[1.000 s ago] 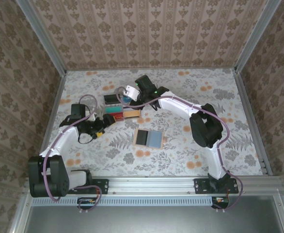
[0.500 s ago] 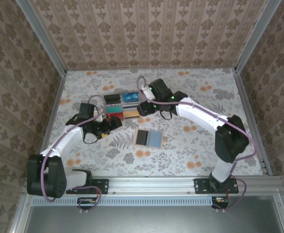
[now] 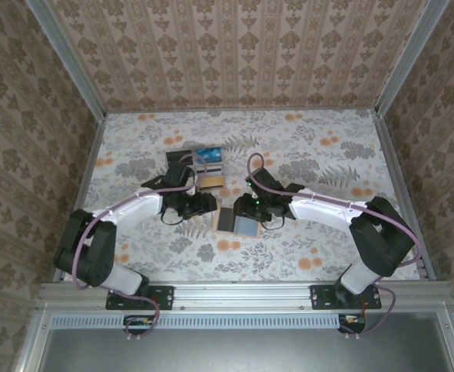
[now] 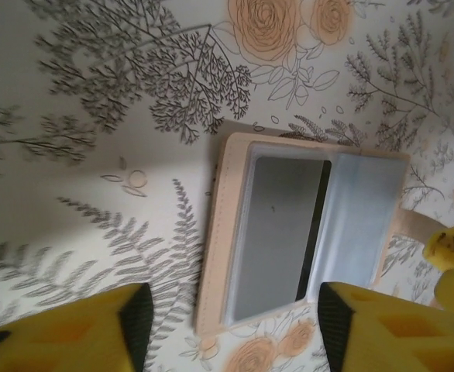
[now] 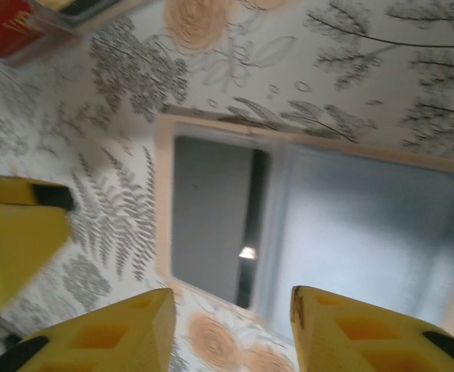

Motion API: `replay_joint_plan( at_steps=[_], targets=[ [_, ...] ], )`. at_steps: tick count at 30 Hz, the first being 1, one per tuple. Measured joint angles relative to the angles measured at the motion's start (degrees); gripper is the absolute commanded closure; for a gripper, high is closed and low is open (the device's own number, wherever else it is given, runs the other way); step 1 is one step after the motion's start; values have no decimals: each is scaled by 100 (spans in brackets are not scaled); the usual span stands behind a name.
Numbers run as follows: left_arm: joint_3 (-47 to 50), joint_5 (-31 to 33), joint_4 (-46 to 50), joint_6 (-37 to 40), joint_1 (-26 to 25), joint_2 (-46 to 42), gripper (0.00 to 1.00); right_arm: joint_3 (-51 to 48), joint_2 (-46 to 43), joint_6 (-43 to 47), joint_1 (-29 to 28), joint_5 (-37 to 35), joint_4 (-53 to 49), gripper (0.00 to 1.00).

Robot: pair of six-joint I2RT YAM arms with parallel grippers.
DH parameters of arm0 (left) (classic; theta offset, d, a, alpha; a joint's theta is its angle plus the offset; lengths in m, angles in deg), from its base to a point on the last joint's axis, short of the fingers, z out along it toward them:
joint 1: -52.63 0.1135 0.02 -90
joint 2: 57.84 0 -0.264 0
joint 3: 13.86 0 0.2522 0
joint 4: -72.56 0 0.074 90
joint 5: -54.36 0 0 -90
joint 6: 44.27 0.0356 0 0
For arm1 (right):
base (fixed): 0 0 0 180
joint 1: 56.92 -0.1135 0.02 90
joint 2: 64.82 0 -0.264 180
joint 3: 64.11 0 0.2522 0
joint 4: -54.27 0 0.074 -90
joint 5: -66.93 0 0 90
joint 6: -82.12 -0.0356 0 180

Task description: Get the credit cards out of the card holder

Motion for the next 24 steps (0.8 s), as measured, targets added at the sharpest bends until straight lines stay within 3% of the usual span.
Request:
replay_joint_plan(
  at_steps=[4, 9, 14, 24],
  targets=[
    [-103, 44, -144, -125, -199, 402, 68, 0, 282, -358, -2, 96, 361, 63],
    [-192, 39, -293, -188, -273, 706, 80, 0, 579, -522, -2, 175, 533, 68],
    [-192, 20, -448, -184, -348, 901, 84, 0, 765, -555, -2, 271, 581, 72],
    [-190, 17, -470, -223, -352, 1056, 89, 9, 1058, -542, 4, 446, 643, 72]
  ],
)
